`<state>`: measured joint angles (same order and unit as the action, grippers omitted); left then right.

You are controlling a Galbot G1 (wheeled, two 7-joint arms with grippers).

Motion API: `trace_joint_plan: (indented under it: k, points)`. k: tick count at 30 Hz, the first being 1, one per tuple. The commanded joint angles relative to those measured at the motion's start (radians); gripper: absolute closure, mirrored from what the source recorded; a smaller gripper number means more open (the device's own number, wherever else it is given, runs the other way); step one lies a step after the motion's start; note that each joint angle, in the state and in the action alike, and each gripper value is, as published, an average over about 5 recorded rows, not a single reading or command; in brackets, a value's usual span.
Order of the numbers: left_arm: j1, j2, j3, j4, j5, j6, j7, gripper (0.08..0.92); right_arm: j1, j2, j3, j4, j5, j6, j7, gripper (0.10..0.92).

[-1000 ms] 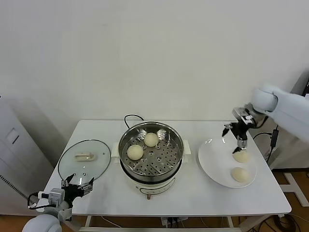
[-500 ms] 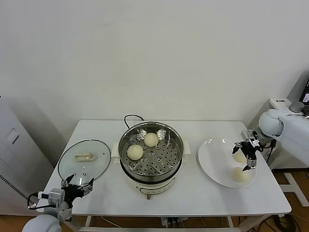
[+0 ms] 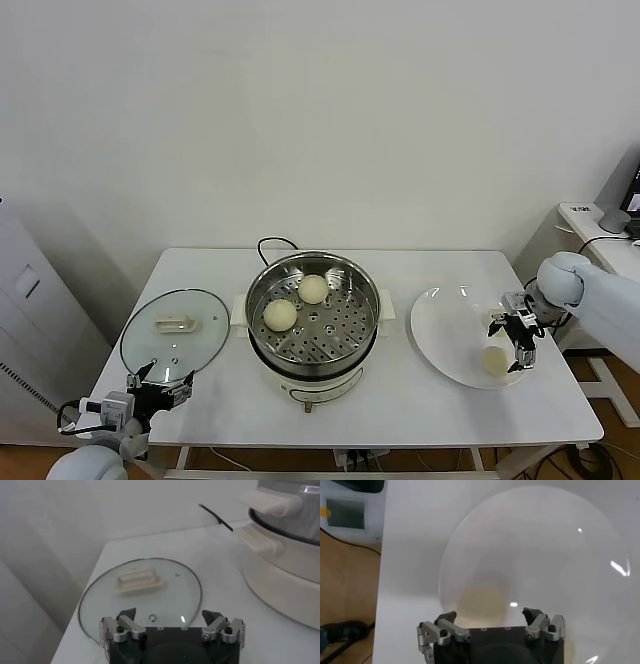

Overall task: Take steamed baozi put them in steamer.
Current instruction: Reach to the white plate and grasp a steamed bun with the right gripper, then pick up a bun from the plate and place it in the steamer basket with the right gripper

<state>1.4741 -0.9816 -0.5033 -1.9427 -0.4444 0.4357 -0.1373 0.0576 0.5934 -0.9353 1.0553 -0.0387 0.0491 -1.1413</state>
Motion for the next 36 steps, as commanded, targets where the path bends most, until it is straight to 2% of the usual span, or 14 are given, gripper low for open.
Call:
trace_joint_plan:
  k: [1,7,15,22,28,36]
  points:
    - [0.001,0.001,0.001,0.002,0.001,0.000,0.000,0.177,-0.055,0.010,0.043,-0.020,-0.031,0.001,0.009,0.218]
    - [0.000,0.002,0.001,0.007,0.002,0.000,0.001,0.177,-0.063,0.024,0.053,-0.034,-0.039,-0.003,0.019,0.322]
    - [0.000,0.003,0.002,0.005,0.003,0.001,0.000,0.177,-0.067,0.030,0.065,-0.036,-0.032,-0.005,0.021,0.500]
    - [0.001,0.003,0.001,-0.001,0.005,0.004,-0.001,0.177,0.005,0.007,0.018,0.011,0.036,-0.022,-0.001,0.516]
    - [-0.001,0.005,0.006,0.004,0.005,0.006,-0.002,0.177,0.277,-0.009,-0.156,0.110,0.172,-0.036,-0.033,0.516]
    - [-0.005,0.010,0.017,0.002,0.008,0.008,-0.002,0.177,0.570,0.174,-0.265,0.164,0.295,0.020,-0.059,0.513]
